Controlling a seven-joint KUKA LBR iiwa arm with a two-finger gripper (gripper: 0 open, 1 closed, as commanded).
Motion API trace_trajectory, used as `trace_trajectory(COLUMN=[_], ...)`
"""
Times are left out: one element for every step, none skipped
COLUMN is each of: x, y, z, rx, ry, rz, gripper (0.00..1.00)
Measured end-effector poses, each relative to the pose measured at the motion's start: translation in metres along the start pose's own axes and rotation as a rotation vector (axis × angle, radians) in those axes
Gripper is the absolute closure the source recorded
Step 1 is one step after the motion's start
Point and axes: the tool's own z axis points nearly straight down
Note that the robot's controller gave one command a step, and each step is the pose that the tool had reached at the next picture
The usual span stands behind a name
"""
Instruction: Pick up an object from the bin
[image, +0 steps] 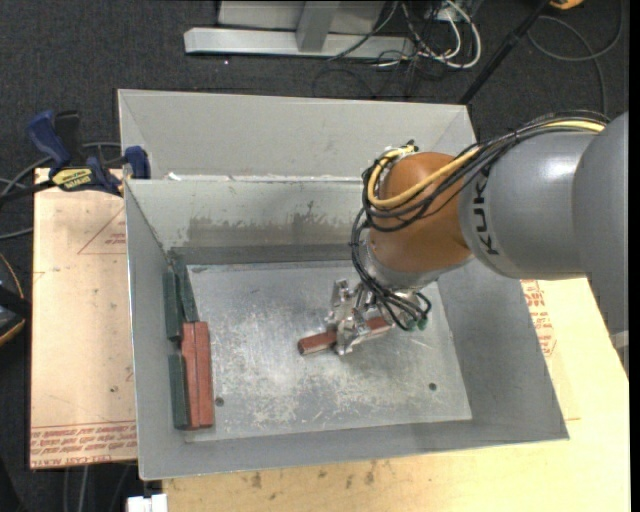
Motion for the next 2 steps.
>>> trace_trajectory(x=[0.000, -0.014], y=[0.000, -0.004], z=[0.000, -0.176], rx=[0.000, 0.003], ry=[0.000, -0.002], rz=[0.000, -0.041], gripper=[1.00, 1.00])
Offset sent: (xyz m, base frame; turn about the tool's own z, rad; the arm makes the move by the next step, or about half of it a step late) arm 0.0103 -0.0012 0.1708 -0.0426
